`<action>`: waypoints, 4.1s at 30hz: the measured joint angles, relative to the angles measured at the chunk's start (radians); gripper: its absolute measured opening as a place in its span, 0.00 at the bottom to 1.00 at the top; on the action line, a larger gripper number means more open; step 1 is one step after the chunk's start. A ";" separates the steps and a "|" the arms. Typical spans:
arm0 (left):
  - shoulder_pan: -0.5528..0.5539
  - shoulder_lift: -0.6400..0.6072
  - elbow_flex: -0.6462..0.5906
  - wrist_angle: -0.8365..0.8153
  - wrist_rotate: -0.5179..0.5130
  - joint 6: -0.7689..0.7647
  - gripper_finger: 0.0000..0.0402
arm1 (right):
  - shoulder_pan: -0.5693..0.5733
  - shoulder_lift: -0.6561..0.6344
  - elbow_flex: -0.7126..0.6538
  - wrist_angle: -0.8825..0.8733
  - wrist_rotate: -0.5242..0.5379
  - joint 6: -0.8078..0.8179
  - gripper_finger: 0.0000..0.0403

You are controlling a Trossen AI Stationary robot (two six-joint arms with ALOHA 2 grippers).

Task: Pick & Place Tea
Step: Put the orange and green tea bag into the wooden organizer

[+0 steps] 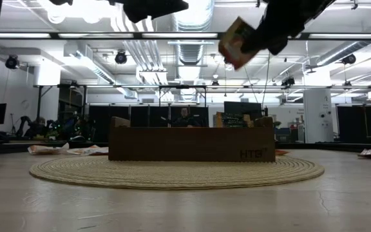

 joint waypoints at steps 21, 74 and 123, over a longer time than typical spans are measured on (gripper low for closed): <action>-0.048 -0.082 0.000 -0.189 0.033 0.001 0.49 | -0.037 0.455 0.295 -0.413 -0.098 -0.035 0.02; -0.048 -0.081 0.000 -0.199 0.033 0.001 0.49 | -0.038 0.493 0.419 -0.514 -0.015 -0.083 0.32; -0.048 -0.081 0.000 -0.207 0.033 -0.001 0.49 | -0.041 -0.257 -0.184 -0.737 0.117 0.645 0.32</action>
